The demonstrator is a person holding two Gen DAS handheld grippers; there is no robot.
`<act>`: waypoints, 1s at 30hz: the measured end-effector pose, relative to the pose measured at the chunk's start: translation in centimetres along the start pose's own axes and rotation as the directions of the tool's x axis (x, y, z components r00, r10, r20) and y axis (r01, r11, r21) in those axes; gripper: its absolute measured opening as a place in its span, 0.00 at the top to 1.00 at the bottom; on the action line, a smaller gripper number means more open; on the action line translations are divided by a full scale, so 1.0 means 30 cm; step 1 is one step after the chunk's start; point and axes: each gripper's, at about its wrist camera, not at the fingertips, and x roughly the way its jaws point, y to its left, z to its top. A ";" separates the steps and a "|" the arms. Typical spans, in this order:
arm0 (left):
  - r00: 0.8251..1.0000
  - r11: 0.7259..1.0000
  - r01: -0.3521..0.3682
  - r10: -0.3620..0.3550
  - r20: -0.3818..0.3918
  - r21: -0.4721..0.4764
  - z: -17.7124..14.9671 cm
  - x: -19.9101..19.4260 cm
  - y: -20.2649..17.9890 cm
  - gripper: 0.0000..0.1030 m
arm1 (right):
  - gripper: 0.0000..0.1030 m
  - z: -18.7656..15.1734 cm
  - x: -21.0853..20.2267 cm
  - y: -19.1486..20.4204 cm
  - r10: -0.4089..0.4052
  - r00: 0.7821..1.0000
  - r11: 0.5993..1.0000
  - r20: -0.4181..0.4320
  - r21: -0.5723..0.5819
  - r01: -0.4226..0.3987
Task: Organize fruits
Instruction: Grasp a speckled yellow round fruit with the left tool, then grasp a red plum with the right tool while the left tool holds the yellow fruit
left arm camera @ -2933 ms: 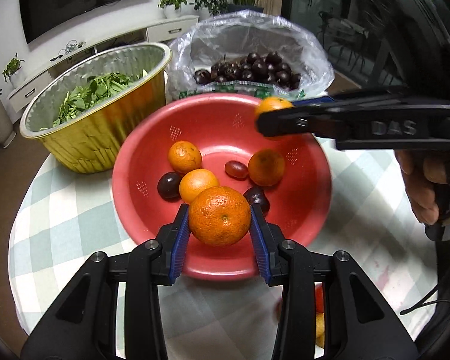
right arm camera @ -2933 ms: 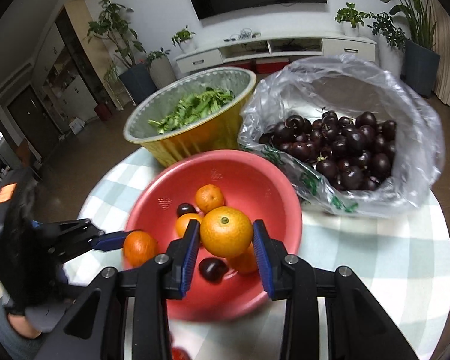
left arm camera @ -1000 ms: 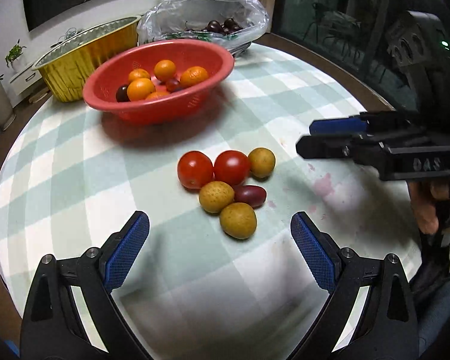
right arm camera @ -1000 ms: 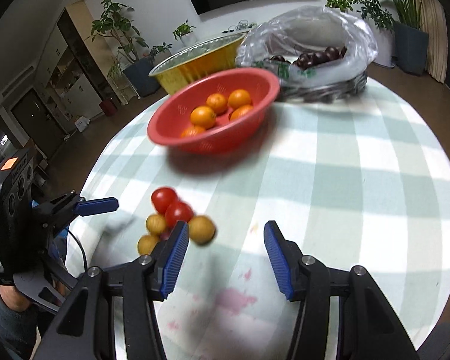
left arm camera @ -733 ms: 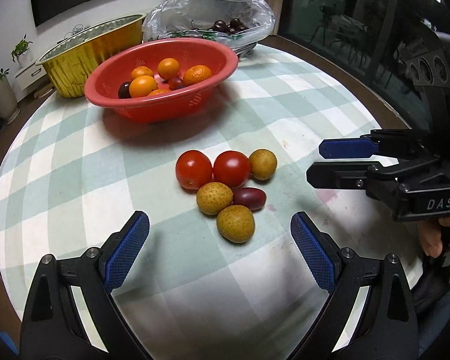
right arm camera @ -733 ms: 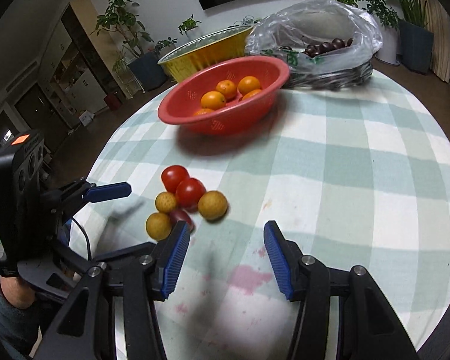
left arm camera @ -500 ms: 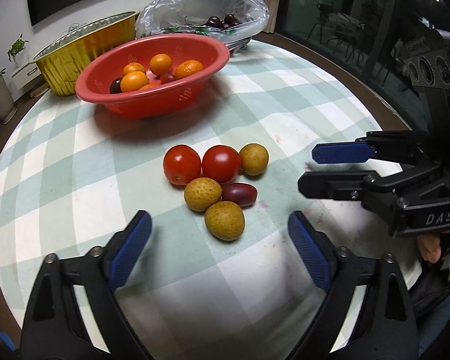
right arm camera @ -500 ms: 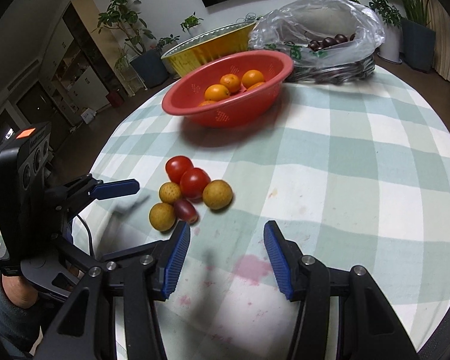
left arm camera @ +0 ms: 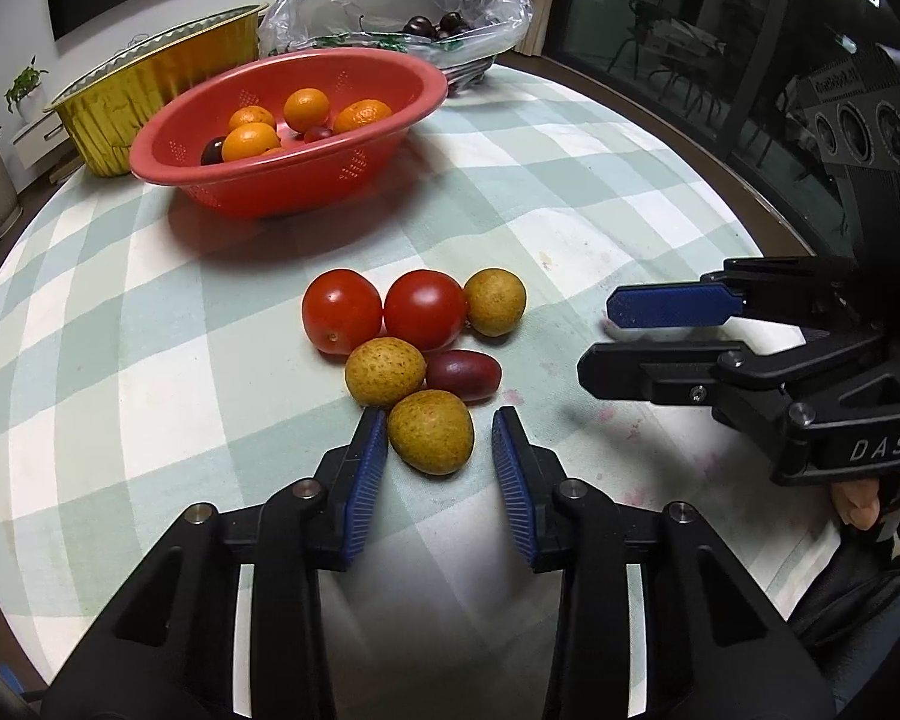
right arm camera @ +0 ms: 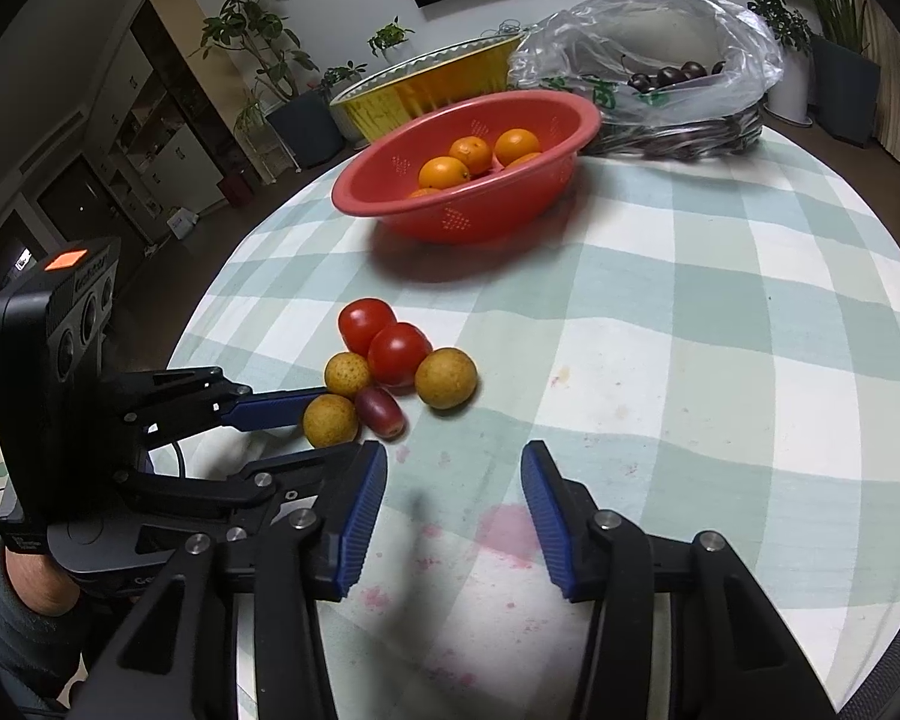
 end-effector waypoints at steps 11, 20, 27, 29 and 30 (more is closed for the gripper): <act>1.000 0.999 0.020 -0.020 0.014 -0.026 -0.017 -0.016 0.017 0.75 | 0.59 0.000 0.038 0.051 0.005 1.000 0.998 -0.030 -0.061 -0.007; 0.999 0.995 0.030 -0.027 0.027 -0.091 -0.087 -0.077 0.068 0.75 | 0.62 0.027 0.094 0.126 -0.004 0.998 0.986 -0.060 -0.167 -0.007; 0.999 0.991 0.035 -0.029 0.046 -0.133 -0.122 -0.116 0.112 0.75 | 0.63 0.048 0.143 0.161 -0.045 0.996 0.971 -0.076 -0.236 0.026; 0.998 0.990 0.041 -0.035 0.049 -0.134 -0.124 -0.117 0.113 0.75 | 0.63 0.052 0.152 0.174 -0.067 0.995 0.963 -0.073 -0.264 0.045; 0.998 0.990 0.043 -0.037 0.049 -0.133 -0.123 -0.116 0.111 0.75 | 0.63 0.054 0.156 0.178 -0.073 0.995 0.961 -0.073 -0.273 0.051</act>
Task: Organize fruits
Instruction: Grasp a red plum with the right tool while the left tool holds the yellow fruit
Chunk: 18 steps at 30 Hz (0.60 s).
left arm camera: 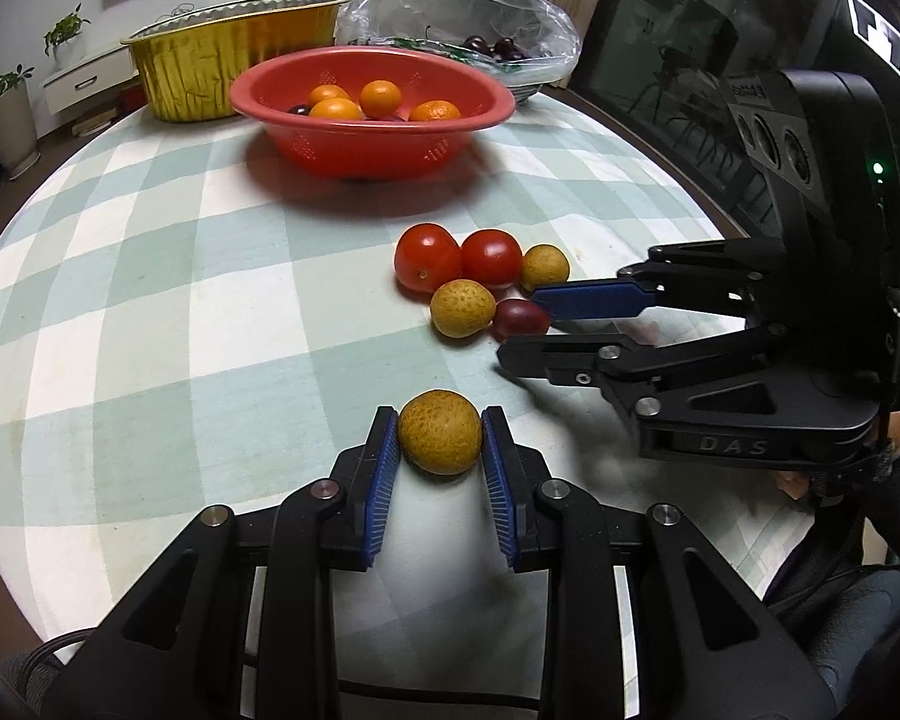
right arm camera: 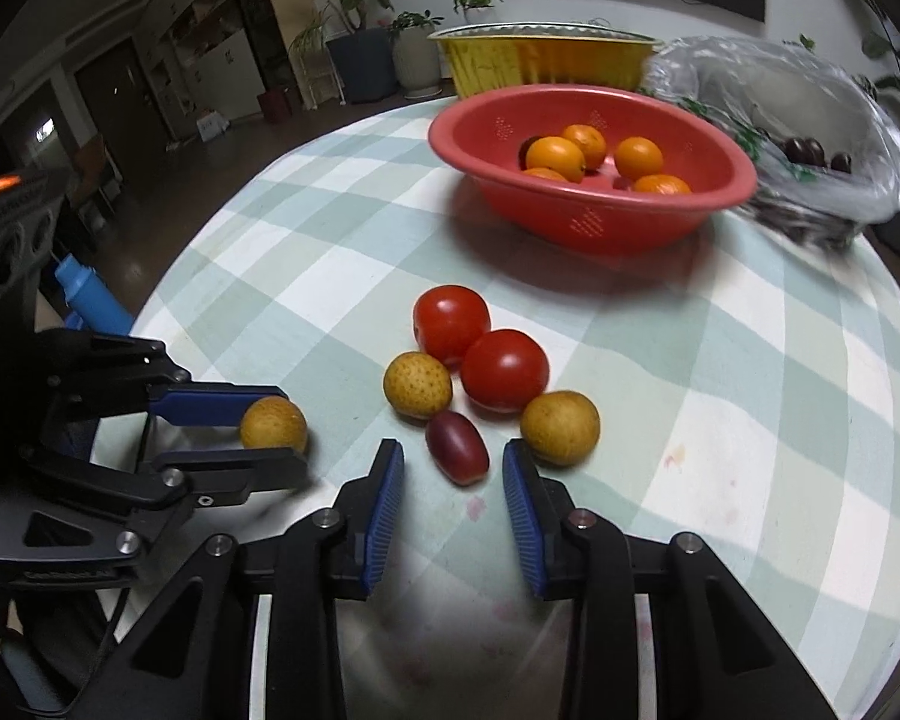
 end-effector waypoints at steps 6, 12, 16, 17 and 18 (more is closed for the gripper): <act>1.000 1.000 0.010 -0.010 0.001 -0.005 -0.004 0.006 -0.002 0.75 | 0.67 0.011 0.013 0.019 -0.038 0.999 0.998 -0.012 -0.057 0.038; 1.000 1.000 0.011 -0.011 0.000 -0.006 -0.003 0.009 -0.001 0.75 | 0.73 0.008 0.014 0.032 -0.068 0.998 0.994 -0.011 -0.090 0.067; 1.000 1.000 0.010 -0.010 0.000 -0.006 -0.003 0.009 -0.001 0.75 | 0.79 0.005 0.012 0.030 -0.064 0.998 0.994 -0.007 -0.088 0.064; 1.000 1.000 0.010 -0.010 0.000 -0.005 -0.003 0.009 0.000 0.75 | 0.79 0.004 0.011 0.030 -0.064 0.998 0.994 -0.006 -0.086 0.063; 1.000 1.000 0.011 -0.011 0.000 -0.005 -0.003 0.009 0.000 0.75 | 0.79 0.003 0.010 0.031 -0.064 0.998 0.994 -0.005 -0.084 0.063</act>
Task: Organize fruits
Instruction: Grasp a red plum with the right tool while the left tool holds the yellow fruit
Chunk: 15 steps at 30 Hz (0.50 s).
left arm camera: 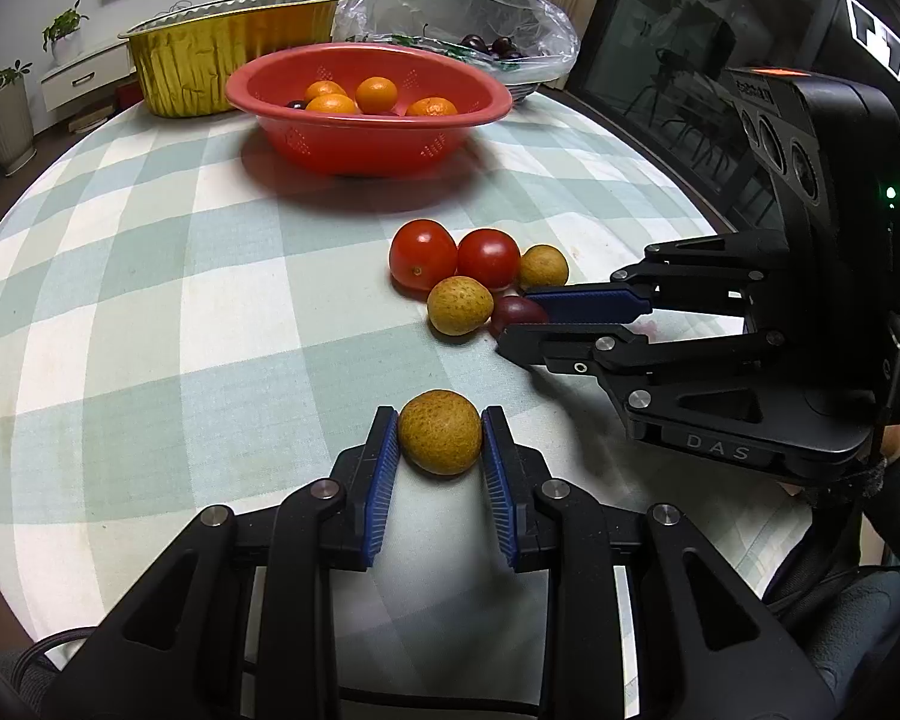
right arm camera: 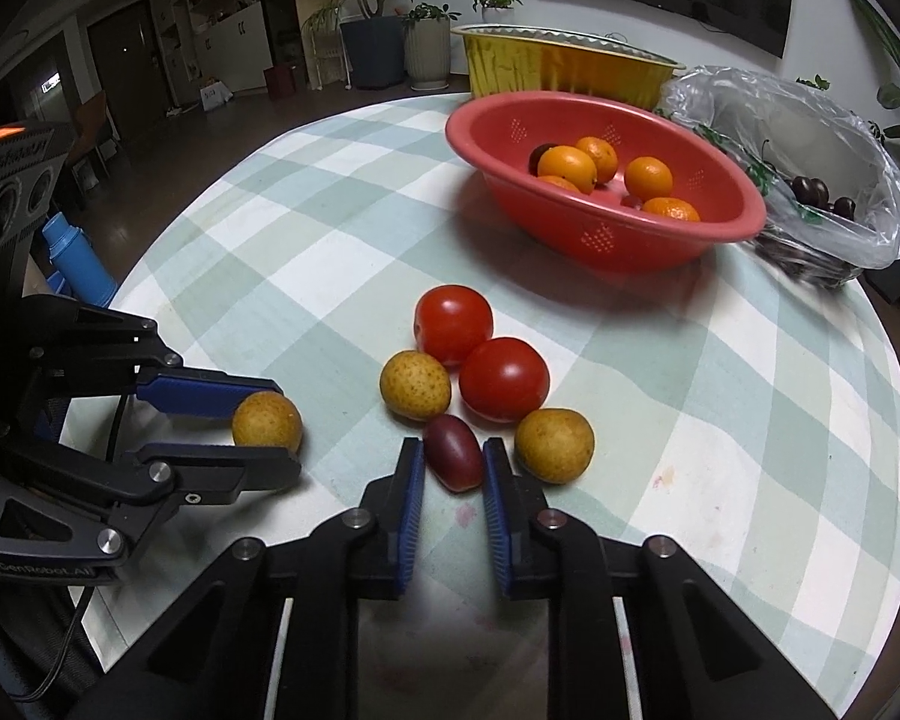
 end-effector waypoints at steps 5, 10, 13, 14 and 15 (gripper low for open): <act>1.000 1.000 0.001 -0.001 0.001 0.001 0.000 0.000 0.000 0.75 | 0.80 -0.008 -0.014 0.000 0.022 1.000 1.000 0.005 0.022 -0.022; 1.000 1.000 0.004 -0.004 0.001 0.005 0.004 0.002 -0.002 0.75 | 0.80 -0.022 -0.040 0.003 0.043 0.999 0.998 0.017 0.043 -0.044; 1.000 1.000 0.005 -0.005 0.002 0.006 0.006 0.000 -0.006 0.75 | 0.80 -0.028 -0.055 0.001 0.055 0.998 0.997 0.024 0.057 -0.056; 1.000 1.000 0.006 -0.006 0.003 0.005 0.008 -0.001 -0.006 0.75 | 0.80 -0.029 -0.059 0.000 0.059 0.998 0.996 0.027 0.061 -0.061; 1.000 1.000 0.006 -0.006 0.004 0.004 0.009 -0.003 -0.007 0.75 | 0.80 -0.031 -0.065 -0.001 0.062 0.998 0.996 0.030 0.065 -0.064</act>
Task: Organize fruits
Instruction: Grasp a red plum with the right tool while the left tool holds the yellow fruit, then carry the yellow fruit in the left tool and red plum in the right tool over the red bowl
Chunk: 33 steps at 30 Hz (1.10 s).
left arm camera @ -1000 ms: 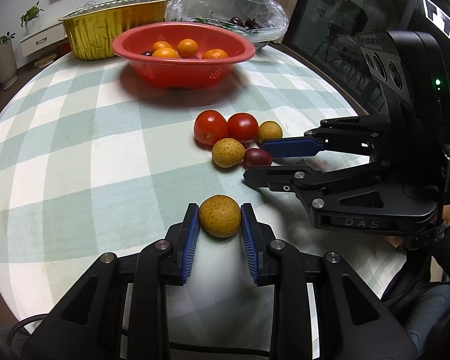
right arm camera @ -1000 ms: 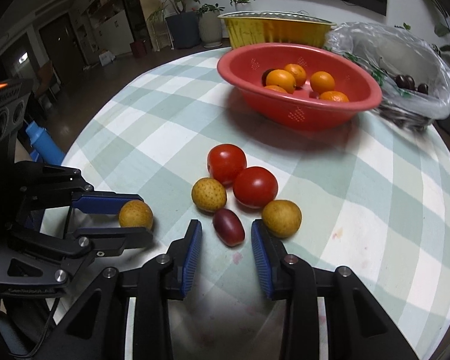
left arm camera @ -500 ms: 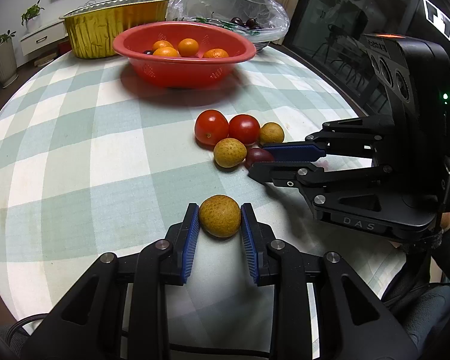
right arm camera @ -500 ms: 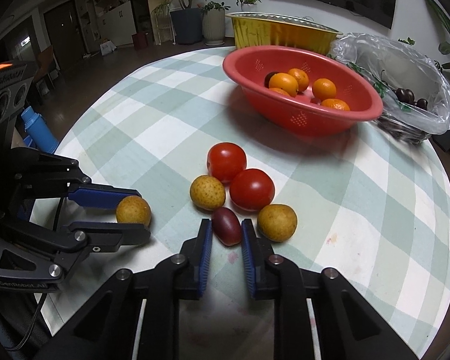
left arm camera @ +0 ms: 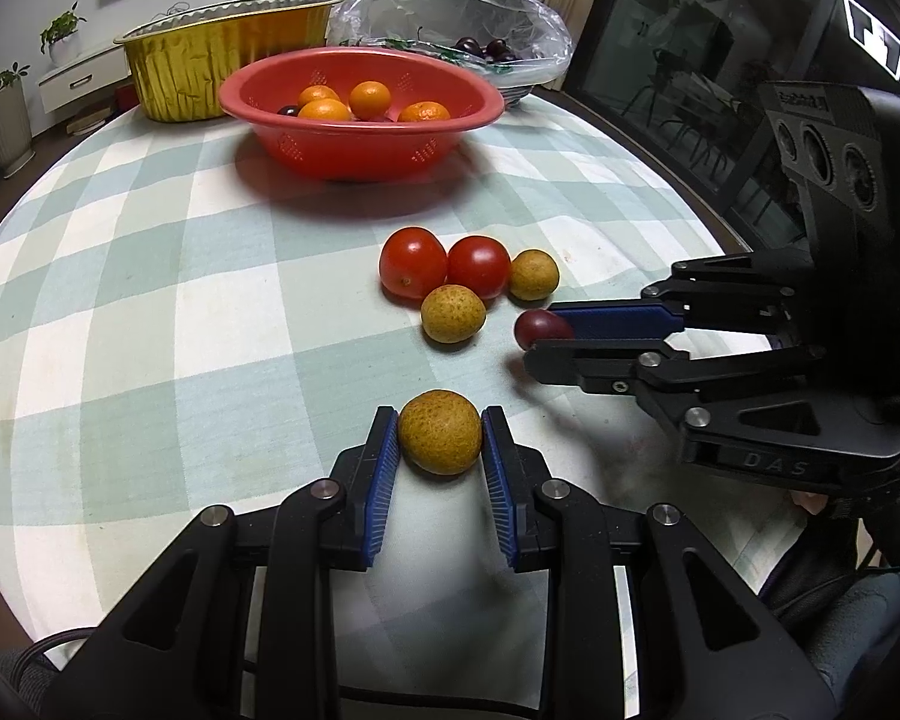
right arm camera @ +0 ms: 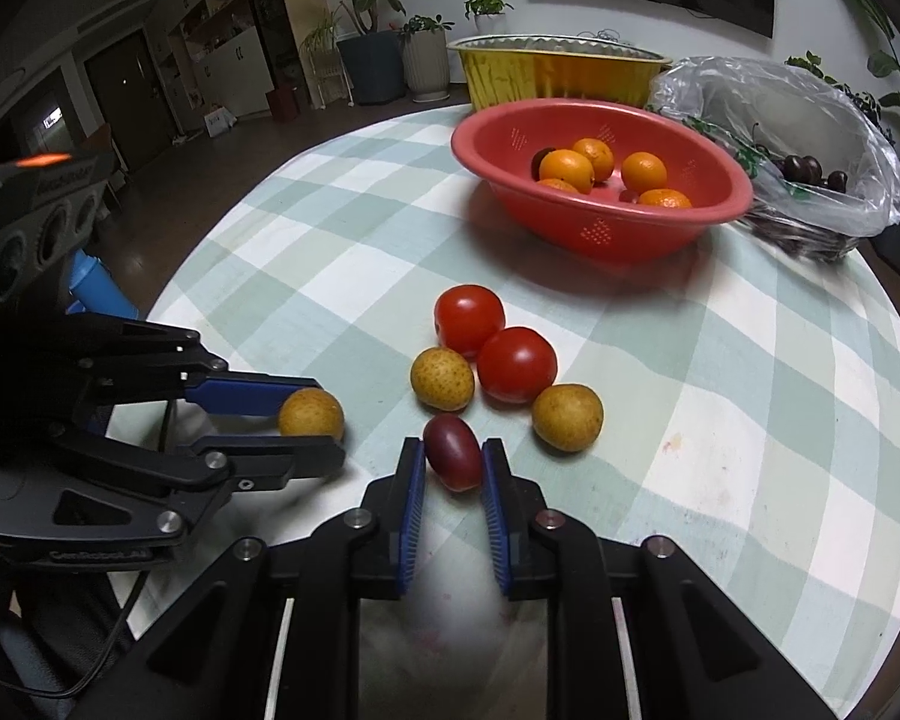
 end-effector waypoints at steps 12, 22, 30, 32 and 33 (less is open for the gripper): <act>1.000 1.000 -0.011 0.011 0.022 -0.002 0.033 -0.023 0.009 0.75 | 0.80 -0.011 -0.067 -0.045 0.019 0.999 0.998 0.031 0.064 -0.021; 0.995 0.999 -0.041 0.038 0.088 0.032 0.182 -0.084 0.047 0.75 | 0.80 0.021 -0.145 -0.141 -0.021 0.996 0.992 0.082 0.127 0.010; 0.987 0.994 -0.082 0.071 0.145 0.069 0.414 -0.114 0.100 0.75 | 0.80 0.151 -0.224 -0.281 -0.092 0.985 0.979 0.145 0.191 0.064; 0.986 0.993 -0.090 0.079 0.144 0.075 0.473 -0.099 0.115 0.75 | 0.80 0.206 -0.232 -0.306 -0.104 0.982 0.979 0.160 0.191 0.072; 0.987 0.993 -0.090 0.079 0.139 0.075 0.499 -0.088 0.123 0.75 | 0.80 0.230 -0.229 -0.312 -0.104 0.982 0.980 0.160 0.185 0.074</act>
